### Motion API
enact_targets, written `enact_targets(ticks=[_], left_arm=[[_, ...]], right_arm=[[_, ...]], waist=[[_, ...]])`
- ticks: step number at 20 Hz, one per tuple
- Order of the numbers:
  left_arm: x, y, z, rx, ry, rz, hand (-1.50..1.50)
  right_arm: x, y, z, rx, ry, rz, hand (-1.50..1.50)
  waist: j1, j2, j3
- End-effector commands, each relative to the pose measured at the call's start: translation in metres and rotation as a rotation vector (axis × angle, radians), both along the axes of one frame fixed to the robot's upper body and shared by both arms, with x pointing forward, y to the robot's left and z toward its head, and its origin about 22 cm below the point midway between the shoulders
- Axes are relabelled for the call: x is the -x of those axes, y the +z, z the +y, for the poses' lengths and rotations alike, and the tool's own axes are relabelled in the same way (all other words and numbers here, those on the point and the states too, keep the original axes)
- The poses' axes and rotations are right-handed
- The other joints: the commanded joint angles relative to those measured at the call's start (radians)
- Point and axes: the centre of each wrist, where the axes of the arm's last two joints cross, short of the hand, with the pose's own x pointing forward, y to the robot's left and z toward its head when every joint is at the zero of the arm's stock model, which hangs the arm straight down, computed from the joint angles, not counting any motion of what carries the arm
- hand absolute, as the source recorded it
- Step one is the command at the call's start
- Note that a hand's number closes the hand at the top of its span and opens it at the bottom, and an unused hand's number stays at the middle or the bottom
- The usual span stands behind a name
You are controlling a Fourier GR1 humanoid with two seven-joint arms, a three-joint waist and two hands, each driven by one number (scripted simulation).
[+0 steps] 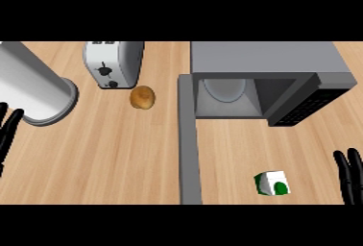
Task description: Pick up the milk, place it into the microwave and close the microwave
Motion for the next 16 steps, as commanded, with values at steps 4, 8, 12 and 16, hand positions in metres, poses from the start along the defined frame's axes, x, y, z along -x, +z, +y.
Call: enact_targets(ticks=[4, 8, 12, 16], left_arm=[[0.044, 0.012, 0.01, 0.017, -0.029, -0.002, -1.5], [0.048, 0.007, 0.017, 0.015, -0.009, 0.007, -1.5], [0.079, 0.022, 0.03, 0.007, -0.007, 0.001, -1.5], [0.082, 0.022, 0.035, 0.013, -0.011, 0.002, -1.5]], right_arm=[[0.013, -0.002, 0.004, 0.034, -0.103, 0.042, -1.5], [0.004, -0.024, -0.01, 0.082, -0.125, 0.071, -1.5], [0.004, -0.053, -0.01, 0.054, -0.17, 0.134, -1.5], [0.003, -0.09, -0.033, 0.054, -0.221, 0.164, -1.5]], waist=[[0.007, 0.001, 0.0], [0.004, 0.002, 0.0], [0.012, 0.0, 0.001], [0.01, 0.0, 0.001]])
